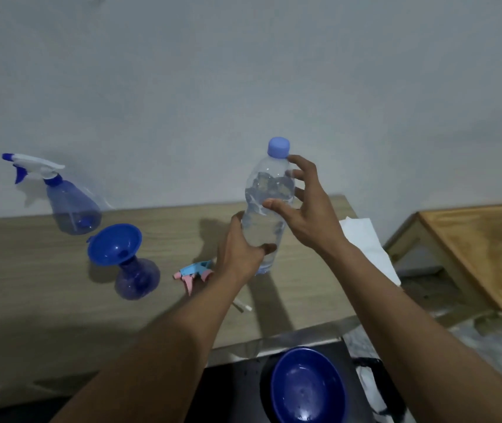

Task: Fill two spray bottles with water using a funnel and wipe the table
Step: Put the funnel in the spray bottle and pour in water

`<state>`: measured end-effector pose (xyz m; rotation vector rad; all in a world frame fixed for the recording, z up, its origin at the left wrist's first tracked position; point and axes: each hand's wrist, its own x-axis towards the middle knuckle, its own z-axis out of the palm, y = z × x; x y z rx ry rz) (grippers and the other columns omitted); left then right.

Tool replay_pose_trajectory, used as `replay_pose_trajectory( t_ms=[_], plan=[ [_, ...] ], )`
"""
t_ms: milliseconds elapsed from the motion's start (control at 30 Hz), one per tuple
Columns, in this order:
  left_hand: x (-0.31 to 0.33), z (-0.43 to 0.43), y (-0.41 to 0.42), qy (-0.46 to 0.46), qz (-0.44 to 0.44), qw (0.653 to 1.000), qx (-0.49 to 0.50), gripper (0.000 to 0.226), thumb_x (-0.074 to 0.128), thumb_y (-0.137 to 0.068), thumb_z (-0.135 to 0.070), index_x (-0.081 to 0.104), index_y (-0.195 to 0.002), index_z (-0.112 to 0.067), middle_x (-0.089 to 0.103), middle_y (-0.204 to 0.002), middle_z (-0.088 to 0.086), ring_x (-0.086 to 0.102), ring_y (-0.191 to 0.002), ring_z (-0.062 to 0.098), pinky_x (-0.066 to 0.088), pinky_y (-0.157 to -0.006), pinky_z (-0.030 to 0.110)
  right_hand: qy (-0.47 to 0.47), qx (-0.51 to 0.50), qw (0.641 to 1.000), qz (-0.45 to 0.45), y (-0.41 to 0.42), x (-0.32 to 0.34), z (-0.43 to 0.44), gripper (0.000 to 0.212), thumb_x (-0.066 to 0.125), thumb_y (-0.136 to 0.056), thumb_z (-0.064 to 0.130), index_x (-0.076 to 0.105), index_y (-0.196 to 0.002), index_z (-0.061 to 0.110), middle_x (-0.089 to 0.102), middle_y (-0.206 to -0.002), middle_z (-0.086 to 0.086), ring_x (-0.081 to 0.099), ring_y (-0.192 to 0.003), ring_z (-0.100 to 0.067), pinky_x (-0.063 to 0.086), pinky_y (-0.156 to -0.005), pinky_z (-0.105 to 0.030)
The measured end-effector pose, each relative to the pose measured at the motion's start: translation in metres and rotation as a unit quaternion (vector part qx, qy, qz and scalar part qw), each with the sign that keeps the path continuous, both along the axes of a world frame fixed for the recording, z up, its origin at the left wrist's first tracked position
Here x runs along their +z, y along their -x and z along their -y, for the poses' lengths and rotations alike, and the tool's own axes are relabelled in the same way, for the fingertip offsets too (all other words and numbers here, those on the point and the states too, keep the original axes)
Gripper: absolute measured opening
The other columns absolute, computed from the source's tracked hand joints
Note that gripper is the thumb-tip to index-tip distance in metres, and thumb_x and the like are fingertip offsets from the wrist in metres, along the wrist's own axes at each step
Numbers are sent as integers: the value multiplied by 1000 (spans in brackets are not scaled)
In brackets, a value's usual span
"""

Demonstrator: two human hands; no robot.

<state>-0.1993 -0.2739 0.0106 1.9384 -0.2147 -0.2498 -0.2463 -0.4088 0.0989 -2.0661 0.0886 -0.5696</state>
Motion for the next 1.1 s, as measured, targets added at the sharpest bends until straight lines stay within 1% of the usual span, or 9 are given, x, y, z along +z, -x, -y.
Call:
replay_pose_trajectory(
  t_ms=[133,333,400,467,533,633,800,967,1100],
  plan=[
    [0,-7,17,-15,2,1000,0,78,86,-54,-43,46,-121,-38,67,-107,-13,67,-95,15,58,-83,43,-31,8,999,-5,22,-2,-7,79,83,-82,19,34,-141,39,44,-128,27,46,-127,4,56,-83,-18],
    [2,-22,22,-26,3,1000,-17,81,88,-62,-33,43,-129,-28,66,-108,-7,67,-95,15,57,-80,37,-32,19,999,6,27,-5,-27,81,83,-80,23,33,-138,50,43,-135,29,48,-133,-8,55,-97,-46],
    [3,-24,17,-32,-11,998,-58,73,85,-62,-39,49,-123,-21,67,-97,1,70,-91,29,59,-71,45,-37,15,999,6,25,-6,-32,79,83,-80,24,35,-139,46,46,-136,22,48,-132,-9,53,-98,-49],
    [1,-24,12,-25,-12,998,-64,69,82,-66,-44,51,-121,-17,67,-100,5,69,-98,36,59,-75,48,-43,11,999,-4,25,-2,-38,77,82,-79,31,35,-139,42,49,-136,11,51,-129,-12,53,-98,-48],
    [4,-28,15,-11,22,999,-40,84,87,-65,-40,43,-135,-26,60,-122,-9,60,-111,12,51,-92,33,-37,0,999,-24,24,9,-43,71,79,-79,46,36,-135,39,50,-136,6,53,-126,-13,52,-100,-42],
    [9,-32,16,1,34,998,-51,79,83,-63,-47,44,-130,-31,63,-114,-13,63,-103,8,54,-92,35,-21,-45,998,-30,16,34,-46,60,72,-84,55,41,-131,34,57,-129,6,58,-116,-9,51,-93,-28],
    [16,-31,9,-36,27,997,-56,76,87,-66,-42,43,-128,-30,65,-110,-6,64,-96,17,52,-80,31,31,-50,998,-25,2,57,-45,32,66,-93,46,56,-108,20,66,-106,9,63,-101,-11,53,-89,-30],
    [6,-33,4,-17,10,999,-45,79,81,-56,-58,44,-123,-42,66,-109,-10,66,-99,16,58,-85,43,9,-12,999,-41,3,60,-42,17,62,-98,38,59,-108,25,66,-109,16,64,-109,-9,51,-91,-27],
    [13,-34,7,-23,29,997,-62,83,85,-61,-51,40,-129,-38,64,-116,-10,64,-104,16,57,-89,43,9,13,998,-63,4,68,-35,18,60,-99,37,61,-115,29,66,-108,20,64,-105,0,49,-83,-22]
  ],
)
